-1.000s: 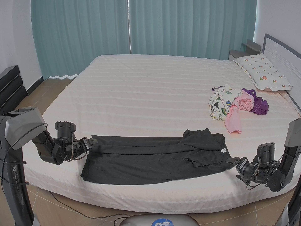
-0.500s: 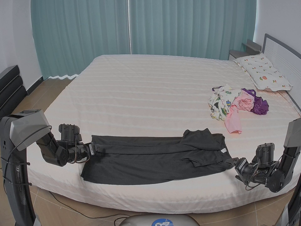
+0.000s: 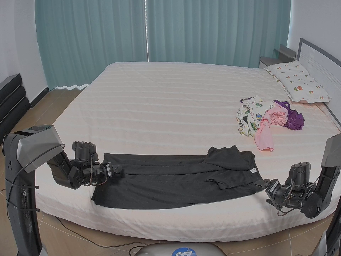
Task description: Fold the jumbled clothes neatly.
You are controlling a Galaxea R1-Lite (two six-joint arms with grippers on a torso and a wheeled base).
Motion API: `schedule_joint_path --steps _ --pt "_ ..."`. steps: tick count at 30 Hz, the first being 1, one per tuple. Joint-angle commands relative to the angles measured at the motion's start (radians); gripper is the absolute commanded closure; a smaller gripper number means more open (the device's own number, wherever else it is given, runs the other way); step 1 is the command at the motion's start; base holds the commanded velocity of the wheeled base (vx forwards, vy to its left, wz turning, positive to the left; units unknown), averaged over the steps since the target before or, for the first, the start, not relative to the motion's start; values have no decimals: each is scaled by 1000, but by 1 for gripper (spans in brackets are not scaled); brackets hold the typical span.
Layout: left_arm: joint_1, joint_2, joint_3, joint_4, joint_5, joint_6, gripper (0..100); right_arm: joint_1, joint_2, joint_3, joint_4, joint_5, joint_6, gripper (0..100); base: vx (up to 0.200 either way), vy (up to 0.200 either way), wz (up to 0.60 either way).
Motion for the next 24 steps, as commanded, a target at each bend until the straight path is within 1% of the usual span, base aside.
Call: schedule_joint_path --steps 1,16,17,24 --pt "8 8 3 0 2 3 0 1 2 0 0 0 1 0 0 0 0" --pt "15 14 0 0 2 3 0 3 2 0 0 0 1 0 0 0 0" --pt "15 14 0 0 2 3 100 3 2 0 0 0 1 0 0 0 0" --pt "12 14 14 -5 0 1 100 3 2 0 0 0 0 0 0 0 0"
